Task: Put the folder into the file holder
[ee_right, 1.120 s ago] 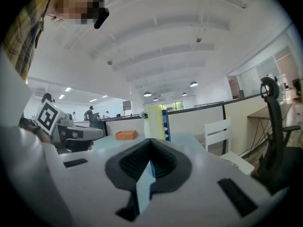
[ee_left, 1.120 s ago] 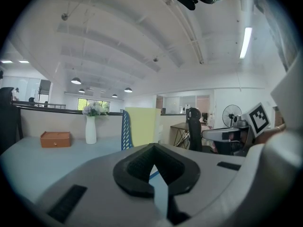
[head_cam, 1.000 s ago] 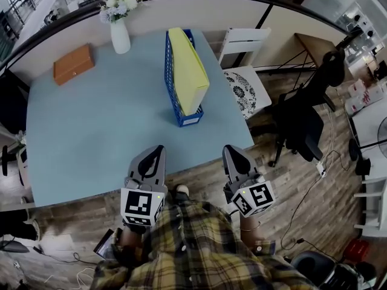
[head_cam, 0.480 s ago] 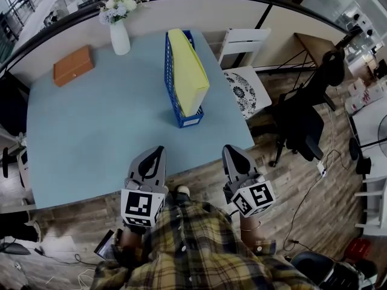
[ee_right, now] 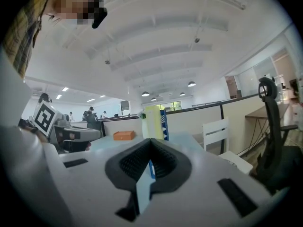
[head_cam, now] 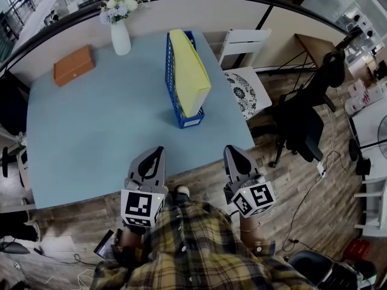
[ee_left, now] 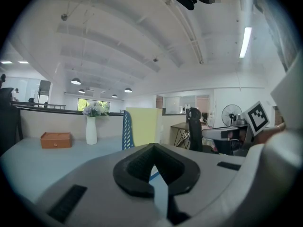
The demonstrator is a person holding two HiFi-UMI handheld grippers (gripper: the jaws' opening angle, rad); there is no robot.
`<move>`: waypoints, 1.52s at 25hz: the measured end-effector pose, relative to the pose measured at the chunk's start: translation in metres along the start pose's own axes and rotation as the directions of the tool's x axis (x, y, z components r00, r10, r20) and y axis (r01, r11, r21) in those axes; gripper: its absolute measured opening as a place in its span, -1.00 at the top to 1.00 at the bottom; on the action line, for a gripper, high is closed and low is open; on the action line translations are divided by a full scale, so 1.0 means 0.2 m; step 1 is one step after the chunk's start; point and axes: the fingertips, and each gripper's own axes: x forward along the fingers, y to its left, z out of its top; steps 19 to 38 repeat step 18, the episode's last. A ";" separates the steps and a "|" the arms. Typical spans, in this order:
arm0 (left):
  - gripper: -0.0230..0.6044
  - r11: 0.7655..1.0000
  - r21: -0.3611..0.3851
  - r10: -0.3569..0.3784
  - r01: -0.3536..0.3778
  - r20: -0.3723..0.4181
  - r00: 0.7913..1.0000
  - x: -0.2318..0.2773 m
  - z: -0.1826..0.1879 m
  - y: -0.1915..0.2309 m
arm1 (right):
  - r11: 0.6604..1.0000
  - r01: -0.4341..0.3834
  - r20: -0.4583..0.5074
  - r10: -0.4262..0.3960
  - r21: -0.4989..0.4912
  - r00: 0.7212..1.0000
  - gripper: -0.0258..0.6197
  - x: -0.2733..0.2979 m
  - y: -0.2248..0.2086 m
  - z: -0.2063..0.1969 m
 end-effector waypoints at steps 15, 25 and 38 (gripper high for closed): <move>0.95 1.000 -0.004 0.006 -0.006 -0.005 1.000 -0.01 -0.01 0.02 | 1.000 -0.007 -0.013 0.007 0.014 1.000 0.92 0.00 0.01 -0.02; 0.95 1.000 -0.003 0.007 -0.007 -0.004 1.000 -0.01 -0.02 0.02 | 1.000 0.001 -0.015 0.000 0.015 1.000 0.92 0.00 0.01 -0.03; 0.95 1.000 -0.003 0.007 -0.007 -0.004 1.000 -0.01 -0.02 0.02 | 1.000 0.001 -0.015 0.000 0.015 1.000 0.92 0.00 0.01 -0.03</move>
